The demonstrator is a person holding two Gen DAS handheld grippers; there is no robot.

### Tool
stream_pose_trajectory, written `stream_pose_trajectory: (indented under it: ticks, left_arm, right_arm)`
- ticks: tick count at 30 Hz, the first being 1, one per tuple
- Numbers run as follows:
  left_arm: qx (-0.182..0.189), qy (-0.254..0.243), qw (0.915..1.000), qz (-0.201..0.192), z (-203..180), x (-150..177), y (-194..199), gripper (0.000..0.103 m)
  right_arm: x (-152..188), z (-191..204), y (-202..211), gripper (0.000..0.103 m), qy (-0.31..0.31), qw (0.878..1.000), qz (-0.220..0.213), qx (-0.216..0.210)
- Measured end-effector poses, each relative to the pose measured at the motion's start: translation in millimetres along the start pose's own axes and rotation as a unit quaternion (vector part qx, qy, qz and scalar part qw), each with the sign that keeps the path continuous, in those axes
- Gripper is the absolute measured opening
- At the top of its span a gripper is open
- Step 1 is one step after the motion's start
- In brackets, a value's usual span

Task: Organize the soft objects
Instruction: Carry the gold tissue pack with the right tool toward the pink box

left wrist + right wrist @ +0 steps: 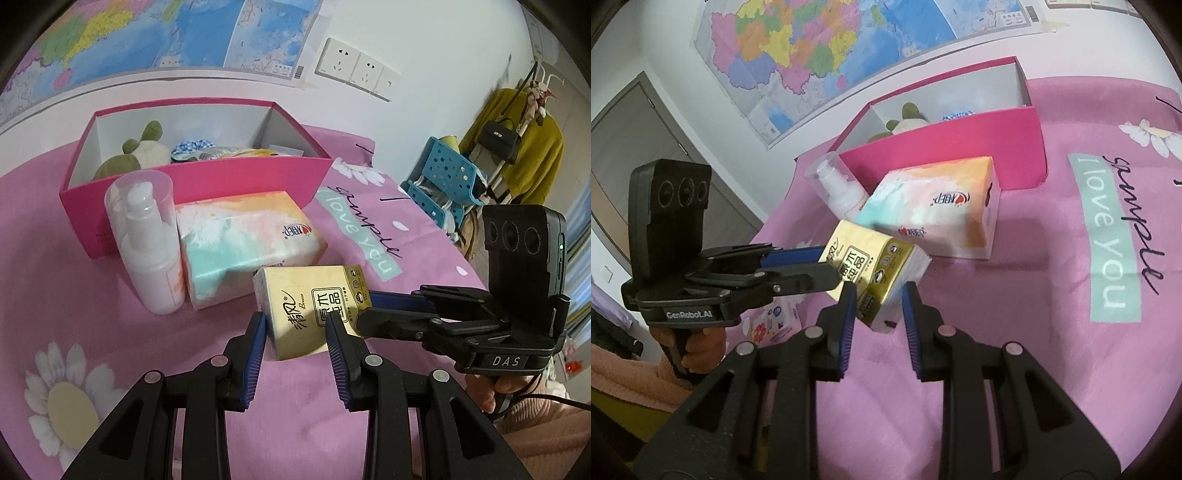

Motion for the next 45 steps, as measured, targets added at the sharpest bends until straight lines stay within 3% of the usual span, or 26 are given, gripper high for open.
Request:
stream_pose_trajectory:
  ticks: [45]
  left_arm:
    - [-0.019, -0.008, 0.9985, -0.05, 17, -60, 10, 0.033]
  right_arm:
    - [-65, 1, 2, 0.029, 0.029, 0.998, -0.059, -0.014]
Point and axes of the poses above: each gripper's, at about its wrist camera, not at the fingertips, and y roughly against the way its jaws point, z to its left, x to its underside, the point moved 4 cm from there along -y, roughly the way its jaws point, and after that the axes turned 10 degrees about x, right-handed, at the moved point
